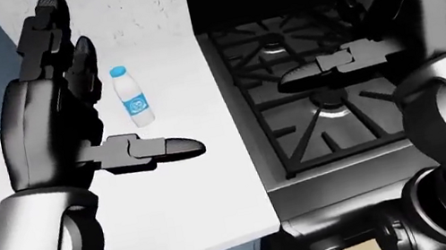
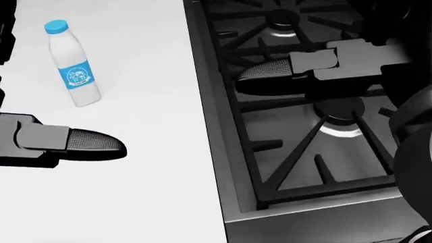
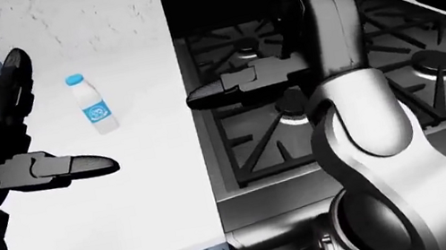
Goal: Move the drinks to the dining counter.
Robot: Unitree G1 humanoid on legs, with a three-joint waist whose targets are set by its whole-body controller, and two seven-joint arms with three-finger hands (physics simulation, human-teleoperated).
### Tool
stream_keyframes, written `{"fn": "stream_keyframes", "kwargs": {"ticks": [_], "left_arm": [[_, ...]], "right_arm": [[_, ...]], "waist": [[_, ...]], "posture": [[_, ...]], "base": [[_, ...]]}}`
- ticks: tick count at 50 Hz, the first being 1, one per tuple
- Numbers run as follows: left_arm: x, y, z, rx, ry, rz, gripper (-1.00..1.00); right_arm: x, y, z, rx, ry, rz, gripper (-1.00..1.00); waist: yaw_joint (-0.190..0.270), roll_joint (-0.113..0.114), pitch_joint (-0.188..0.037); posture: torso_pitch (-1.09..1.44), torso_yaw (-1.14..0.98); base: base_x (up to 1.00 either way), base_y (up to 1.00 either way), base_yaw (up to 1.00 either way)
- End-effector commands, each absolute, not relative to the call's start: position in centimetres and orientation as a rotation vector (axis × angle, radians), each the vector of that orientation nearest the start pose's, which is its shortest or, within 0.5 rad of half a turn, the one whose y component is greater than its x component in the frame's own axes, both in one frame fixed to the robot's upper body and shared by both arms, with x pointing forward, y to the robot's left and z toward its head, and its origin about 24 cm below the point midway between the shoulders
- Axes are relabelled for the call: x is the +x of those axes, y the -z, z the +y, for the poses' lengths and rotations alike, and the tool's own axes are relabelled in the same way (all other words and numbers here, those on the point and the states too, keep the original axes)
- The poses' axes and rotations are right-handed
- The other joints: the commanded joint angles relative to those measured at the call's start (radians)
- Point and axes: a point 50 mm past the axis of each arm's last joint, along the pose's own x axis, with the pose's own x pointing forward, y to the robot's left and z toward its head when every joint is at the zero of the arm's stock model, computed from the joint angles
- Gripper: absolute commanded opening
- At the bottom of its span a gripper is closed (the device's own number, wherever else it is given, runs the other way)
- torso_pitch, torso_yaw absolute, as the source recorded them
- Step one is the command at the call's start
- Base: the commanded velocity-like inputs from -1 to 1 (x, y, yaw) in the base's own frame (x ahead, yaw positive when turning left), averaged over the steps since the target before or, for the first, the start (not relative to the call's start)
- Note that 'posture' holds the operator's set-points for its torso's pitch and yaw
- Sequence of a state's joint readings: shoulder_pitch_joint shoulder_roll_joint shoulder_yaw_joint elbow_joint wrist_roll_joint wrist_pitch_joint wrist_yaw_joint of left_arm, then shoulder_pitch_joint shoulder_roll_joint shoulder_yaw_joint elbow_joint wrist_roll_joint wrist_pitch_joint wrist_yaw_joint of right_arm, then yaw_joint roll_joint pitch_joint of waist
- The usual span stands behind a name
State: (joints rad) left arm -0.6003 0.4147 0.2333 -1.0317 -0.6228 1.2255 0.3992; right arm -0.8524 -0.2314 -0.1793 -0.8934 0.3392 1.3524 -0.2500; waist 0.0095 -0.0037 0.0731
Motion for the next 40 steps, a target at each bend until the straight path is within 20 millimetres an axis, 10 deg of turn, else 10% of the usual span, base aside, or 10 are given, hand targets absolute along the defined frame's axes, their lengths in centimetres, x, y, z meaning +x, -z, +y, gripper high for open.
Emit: {"fn": "stream_keyframes", "kwargs": {"ticks": [1, 14, 40], "left_arm": [[20.5, -29.1, 16.0, 0.135, -0.013, -0.489, 1.00], [21.3, -29.0, 16.3, 0.141, -0.037, -0.470, 1.00], [29.2, -26.0, 19.8, 0.138, -0.201, -0.322, 1.00]], "right_arm": [[23.2, -31.5, -13.8, -0.074, -0.036, -0.444, 1.00], [23.2, -31.4, -13.8, -0.071, -0.032, -0.444, 1.00], [23.2, -31.3, -13.6, -0.072, -0.033, -0.446, 1.00]], "waist": [[0.001, 0.005, -0.027], [0.005, 0.015, -0.030], [0.000, 0.011, -0.047]], "posture": [[0.00, 0.00], [0.00, 0.00], [0.00, 0.00]], "base": [[0.00, 0.00, 0.00], [-0.03, 0.00, 0.00], [0.00, 0.00, 0.00]]}}
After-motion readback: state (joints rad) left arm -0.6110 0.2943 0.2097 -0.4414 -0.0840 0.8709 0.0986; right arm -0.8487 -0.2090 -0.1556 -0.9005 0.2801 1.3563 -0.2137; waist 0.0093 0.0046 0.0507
